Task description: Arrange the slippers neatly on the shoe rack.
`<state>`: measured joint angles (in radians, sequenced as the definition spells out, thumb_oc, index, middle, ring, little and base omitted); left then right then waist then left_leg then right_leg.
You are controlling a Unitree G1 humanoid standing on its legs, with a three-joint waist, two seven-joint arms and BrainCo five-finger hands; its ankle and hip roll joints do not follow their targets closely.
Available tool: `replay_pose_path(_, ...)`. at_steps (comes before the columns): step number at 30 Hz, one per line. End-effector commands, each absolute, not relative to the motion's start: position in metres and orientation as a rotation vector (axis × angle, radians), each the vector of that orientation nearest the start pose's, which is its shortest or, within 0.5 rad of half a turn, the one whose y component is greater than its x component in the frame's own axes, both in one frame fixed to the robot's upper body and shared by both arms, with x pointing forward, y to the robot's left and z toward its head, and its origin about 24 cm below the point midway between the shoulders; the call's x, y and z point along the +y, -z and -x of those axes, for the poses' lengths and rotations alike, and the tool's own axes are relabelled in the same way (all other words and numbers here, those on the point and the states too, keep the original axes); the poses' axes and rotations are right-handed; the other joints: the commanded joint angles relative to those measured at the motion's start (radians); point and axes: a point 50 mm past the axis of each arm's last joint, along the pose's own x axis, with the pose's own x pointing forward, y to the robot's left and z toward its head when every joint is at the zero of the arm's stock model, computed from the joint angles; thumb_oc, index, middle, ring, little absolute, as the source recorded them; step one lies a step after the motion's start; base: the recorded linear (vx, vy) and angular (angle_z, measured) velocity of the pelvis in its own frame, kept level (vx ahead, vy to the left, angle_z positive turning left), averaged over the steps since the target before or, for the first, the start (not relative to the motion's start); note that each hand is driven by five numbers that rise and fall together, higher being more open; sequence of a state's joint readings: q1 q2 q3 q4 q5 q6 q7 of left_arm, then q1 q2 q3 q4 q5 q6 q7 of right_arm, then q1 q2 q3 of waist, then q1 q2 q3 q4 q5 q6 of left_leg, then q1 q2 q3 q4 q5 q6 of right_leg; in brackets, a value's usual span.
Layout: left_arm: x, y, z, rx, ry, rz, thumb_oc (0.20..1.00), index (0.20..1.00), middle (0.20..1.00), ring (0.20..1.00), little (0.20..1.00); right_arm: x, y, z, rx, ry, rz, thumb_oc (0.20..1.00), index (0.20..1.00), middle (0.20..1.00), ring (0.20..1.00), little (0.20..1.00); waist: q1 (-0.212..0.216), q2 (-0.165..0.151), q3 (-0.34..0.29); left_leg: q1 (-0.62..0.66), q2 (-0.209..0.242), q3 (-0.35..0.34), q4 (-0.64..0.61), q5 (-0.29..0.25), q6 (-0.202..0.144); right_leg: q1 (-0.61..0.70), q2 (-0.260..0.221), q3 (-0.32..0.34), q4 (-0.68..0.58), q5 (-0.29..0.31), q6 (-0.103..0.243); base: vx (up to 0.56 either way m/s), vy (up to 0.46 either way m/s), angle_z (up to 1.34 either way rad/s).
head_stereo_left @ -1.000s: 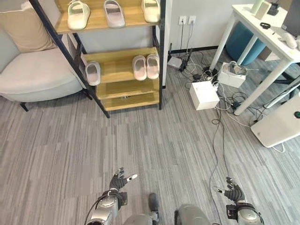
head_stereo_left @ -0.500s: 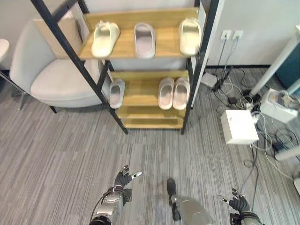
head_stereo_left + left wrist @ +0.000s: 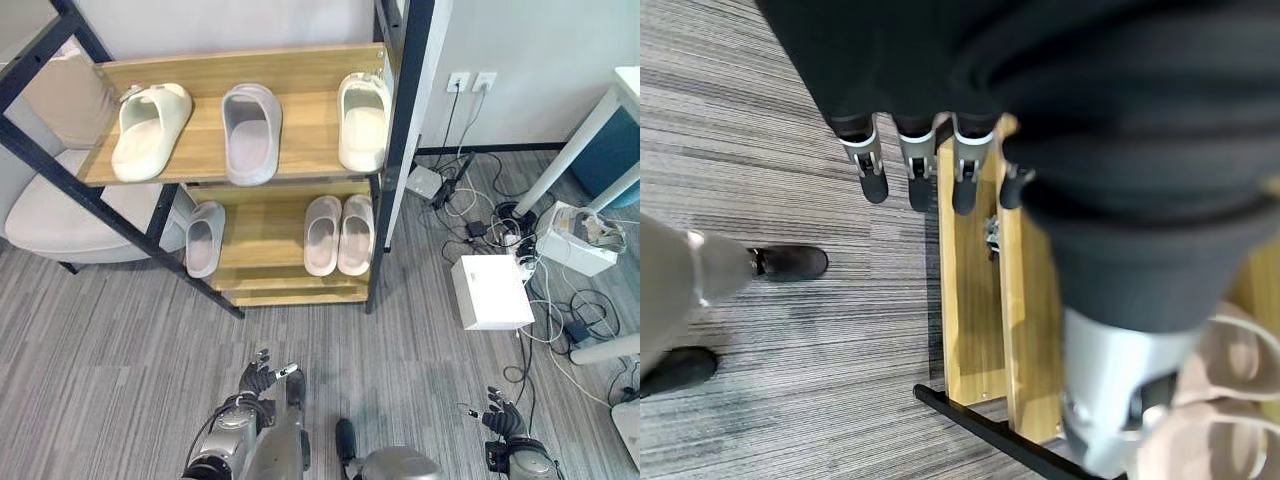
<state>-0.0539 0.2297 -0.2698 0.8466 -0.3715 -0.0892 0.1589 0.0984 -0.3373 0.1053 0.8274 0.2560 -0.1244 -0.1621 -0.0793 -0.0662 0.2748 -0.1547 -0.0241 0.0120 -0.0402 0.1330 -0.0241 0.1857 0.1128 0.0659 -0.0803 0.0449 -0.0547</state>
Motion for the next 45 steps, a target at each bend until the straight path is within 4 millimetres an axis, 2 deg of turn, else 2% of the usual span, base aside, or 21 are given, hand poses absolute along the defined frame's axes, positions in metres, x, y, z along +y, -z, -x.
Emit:
replay_pose_path(1, 0.184, 0.106, -0.202, 0.672, -0.115, -0.057, 1.0, 1.0, 1.0, 1.0, 1.0, -0.282, 0.106, -0.131, 0.757, 0.348, 0.225, 1.0, 1.0, 1.0, 1.0, 1.0, -0.009, 0.059, -0.032, 0.081, 0.082, 0.011, -0.03, -0.009, -0.055, -0.072, -0.139, -0.016, 0.056, -0.138, 0.114, 0.21, 0.193, -0.56)
replay_pose_path(11, 0.189, 0.105, -0.203, 0.67, -0.127, -0.069, 1.0, 1.0, 1.0, 1.0, 1.0, -0.269, 0.113, -0.137, 0.78, 0.32, 0.198, 1.0, 1.0, 1.0, 1.0, 1.0, 0.008, 0.042, -0.072, 0.128, 0.029, 0.068, -0.047, -0.081, -0.004, -0.099, -0.217, -0.002, 0.06, -0.111, 0.187, 0.11, 0.183, -0.14)
replay_pose_path(13, 0.191, 0.105, -0.203, 0.67, -0.131, -0.071, 1.0, 1.0, 1.0, 1.0, 1.0, -0.267, 0.114, -0.136, 0.787, 0.319, 0.192, 1.0, 1.0, 1.0, 1.0, 1.0, 0.008, 0.044, -0.076, 0.14, 0.017, 0.071, -0.047, -0.093, 0.008, -0.118, -0.229, 0.001, 0.114, -0.113, 0.202, 0.07, 0.178, 0.04)
replay_pose_path(16, 0.193, 0.105, -0.202, 0.671, -0.134, -0.075, 1.0, 1.0, 1.0, 1.0, 1.0, -0.264, 0.114, -0.137, 0.781, 0.309, 0.183, 1.0, 1.0, 1.0, 1.0, 1.0, 0.003, 0.053, -0.058, 0.166, 0.008, 0.065, -0.047, -0.106, 0.022, -0.182, -0.231, -0.002, 0.282, -0.091, 0.218, 0.02, 0.167, -0.02)
replay_pose_path(19, 0.198, 0.103, -0.204, 0.664, -0.145, -0.083, 1.0, 1.0, 1.0, 1.0, 1.0, -0.259, 0.116, -0.14, 0.782, 0.299, 0.179, 1.0, 1.0, 1.0, 1.0, 1.0, -0.004, 0.065, -0.028, 0.191, 0.014, 0.06, -0.047, -0.123, 0.025, -0.271, -0.207, -0.03, 0.394, -0.073, 0.208, 0.02, 0.107, 0.01)
replay_pose_path(20, 0.202, 0.103, -0.203, 0.665, -0.16, -0.079, 1.0, 1.0, 1.0, 1.0, 1.0, -0.259, 0.117, -0.139, 0.792, 0.298, 0.18, 1.0, 1.0, 1.0, 1.0, 1.0, -0.005, 0.062, -0.021, 0.213, 0.008, 0.058, -0.047, -0.137, 0.025, -0.315, -0.177, -0.064, 0.345, -0.07, 0.193, 0.13, 0.04, 0.04)
replay_pose_path(22, 0.205, 0.105, -0.2, 0.678, -0.171, -0.075, 1.0, 1.0, 1.0, 1.0, 1.0, -0.258, 0.119, -0.139, 0.802, 0.293, 0.185, 1.0, 1.0, 1.0, 1.0, 1.0, -0.003, 0.052, -0.018, 0.23, -0.006, 0.051, -0.047, -0.146, 0.027, -0.342, -0.156, -0.103, 0.245, -0.038, 0.184, 0.18, -0.021, -0.07)
replay_pose_path(24, 0.208, 0.107, -0.197, 0.692, -0.184, -0.068, 1.0, 1.0, 1.0, 1.0, 1.0, -0.258, 0.118, -0.141, 0.791, 0.287, 0.186, 1.0, 1.0, 1.0, 1.0, 1.0, -0.021, 0.04, -0.012, 0.262, -0.03, 0.02, -0.047, -0.16, 0.034, -0.402, -0.103, -0.081, 0.129, 0.027, 0.187, 0.27, -0.036, -0.01)
replay_pose_path(25, 0.207, 0.108, -0.197, 0.697, -0.18, -0.073, 1.0, 1.0, 1.0, 1.0, 1.0, -0.259, 0.117, -0.14, 0.79, 0.296, 0.184, 1.0, 1.0, 1.0, 1.0, 1.0, -0.038, 0.041, -0.005, 0.28, -0.039, -0.01, -0.047, -0.166, 0.036, -0.416, -0.073, -0.031, 0.11, 0.036, 0.19, 0.26, -0.048, 0.29)
replay_pose_path(27, 0.199, 0.112, -0.195, 0.713, -0.142, -0.09, 1.0, 1.0, 1.0, 1.0, 1.0, -0.26, 0.12, -0.132, 0.808, 0.312, 0.164, 1.0, 1.0, 1.0, 1.0, 1.0, -0.046, 0.041, -0.019, 0.301, -0.046, -0.038, -0.047, -0.181, 0.036, -0.368, -0.065, 0.022, 0.088, 0.029, 0.168, 0.26, -0.093, 0.7)
replay_pose_path(30, 0.192, 0.113, -0.195, 0.719, -0.123, -0.079, 1.0, 1.0, 1.0, 1.0, 1.0, -0.265, 0.122, -0.127, 0.826, 0.33, 0.167, 1.0, 1.0, 1.0, 1.0, 1.0, -0.052, 0.053, -0.035, 0.314, -0.043, -0.045, -0.047, -0.187, 0.028, -0.34, -0.068, 0.016, 0.08, 0.028, 0.151, 0.17, -0.064, 0.85)
replay_pose_path(33, 0.183, 0.112, -0.199, 0.709, -0.09, -0.072, 1.0, 1.0, 1.0, 1.0, 1.0, -0.273, 0.122, -0.119, 0.839, 0.361, 0.158, 1.0, 1.0, 1.0, 1.0, 1.0, -0.068, 0.063, -0.051, 0.312, -0.031, -0.036, 0.025, -0.218, 0.003, -0.302, -0.082, -0.024, 0.087, -0.001, 0.133, 0.23, -0.115, 0.18)
replay_pose_path(35, 0.178, 0.11, -0.203, 0.696, -0.071, -0.069, 1.0, 1.0, 1.0, 1.0, 1.0, -0.277, 0.121, -0.116, 0.844, 0.377, 0.157, 1.0, 1.0, 1.0, 1.0, 1.0, -0.077, 0.065, -0.051, 0.285, -0.027, -0.021, 0.126, -0.2, -0.031, -0.26, -0.093, -0.047, 0.085, -0.02, 0.119, 0.2, -0.095, 0.52)
replay_pose_path(36, 0.175, 0.107, -0.207, 0.675, -0.063, -0.06, 1.0, 1.0, 1.0, 1.0, 1.0, -0.279, 0.12, -0.118, 0.839, 0.376, 0.16, 1.0, 1.0, 1.0, 1.0, 1.0, -0.069, 0.063, -0.043, 0.25, -0.038, -0.03, 0.224, -0.162, -0.055, -0.233, -0.098, -0.049, 0.087, -0.03, 0.107, 0.18, -0.075, 0.45)
replay_pose_path(37, 0.175, 0.106, -0.207, 0.67, -0.066, -0.057, 1.0, 1.0, 1.0, 1.0, 1.0, -0.28, 0.119, -0.119, 0.835, 0.374, 0.164, 1.0, 1.0, 1.0, 1.0, 1.0, -0.062, 0.059, -0.039, 0.228, -0.037, -0.027, 0.256, -0.145, -0.061, -0.219, -0.104, -0.049, 0.086, -0.035, 0.104, 0.17, -0.059, 0.32)
replay_pose_path(39, 0.176, 0.102, -0.21, 0.654, -0.07, -0.051, 1.0, 1.0, 1.0, 1.0, 1.0, -0.279, 0.119, -0.12, 0.835, 0.37, 0.163, 1.0, 1.0, 1.0, 1.0, 1.0, -0.052, 0.051, -0.036, 0.195, -0.005, 0.007, 0.261, -0.143, -0.058, -0.203, -0.123, -0.049, 0.088, -0.05, 0.104, 0.09, -0.006, 0.27)
replay_pose_path(40, 0.176, 0.102, -0.21, 0.654, -0.07, -0.051, 1.0, 1.0, 1.0, 1.0, 1.0, -0.279, 0.119, -0.12, 0.836, 0.37, 0.163, 1.0, 1.0, 1.0, 1.0, 1.0, -0.052, 0.051, -0.036, 0.196, -0.005, 0.008, 0.262, -0.144, -0.058, -0.202, -0.123, -0.048, 0.088, -0.05, 0.104, 0.07, 0.022, 0.07)
replay_pose_path(42, 0.177, 0.102, -0.21, 0.652, -0.07, -0.056, 1.0, 1.0, 1.0, 1.0, 1.0, -0.281, 0.119, -0.12, 0.84, 0.371, 0.169, 1.0, 1.0, 1.0, 1.0, 1.0, -0.04, 0.044, -0.045, 0.182, 0.05, 0.019, 0.185, -0.156, -0.049, -0.186, -0.149, -0.053, 0.088, -0.078, 0.108, 0.13, 0.053, -0.04)
replay_pose_path(43, 0.177, 0.102, -0.21, 0.652, -0.07, -0.056, 1.0, 1.0, 1.0, 1.0, 1.0, -0.281, 0.119, -0.12, 0.84, 0.371, 0.169, 1.0, 1.0, 1.0, 1.0, 1.0, -0.04, 0.044, -0.045, 0.182, 0.05, 0.018, 0.185, -0.156, -0.049, -0.185, -0.15, -0.053, 0.088, -0.079, 0.108, 0.14, 0.076, 0.12)
replay_pose_path(44, 0.177, 0.103, -0.209, 0.66, -0.071, -0.059, 1.0, 1.0, 1.0, 1.0, 1.0, -0.281, 0.119, -0.12, 0.841, 0.371, 0.173, 1.0, 1.0, 1.0, 1.0, 1.0, -0.04, 0.044, -0.051, 0.175, 0.081, 0.02, 0.147, -0.149, -0.05, -0.184, -0.162, -0.059, 0.091, -0.092, 0.11, 0.15, 0.14, 0.24)
replay_pose_path(45, 0.177, 0.102, -0.21, 0.653, -0.076, -0.058, 1.0, 1.0, 1.0, 1.0, 1.0, -0.284, 0.117, -0.12, 0.837, 0.38, 0.181, 1.0, 1.0, 1.0, 1.0, 1.0, -0.041, 0.047, -0.05, 0.147, 0.144, 0.017, 0.088, -0.087, -0.056, -0.179, -0.177, -0.062, 0.105, -0.119, 0.109, 0.24, 0.261, 0.6)
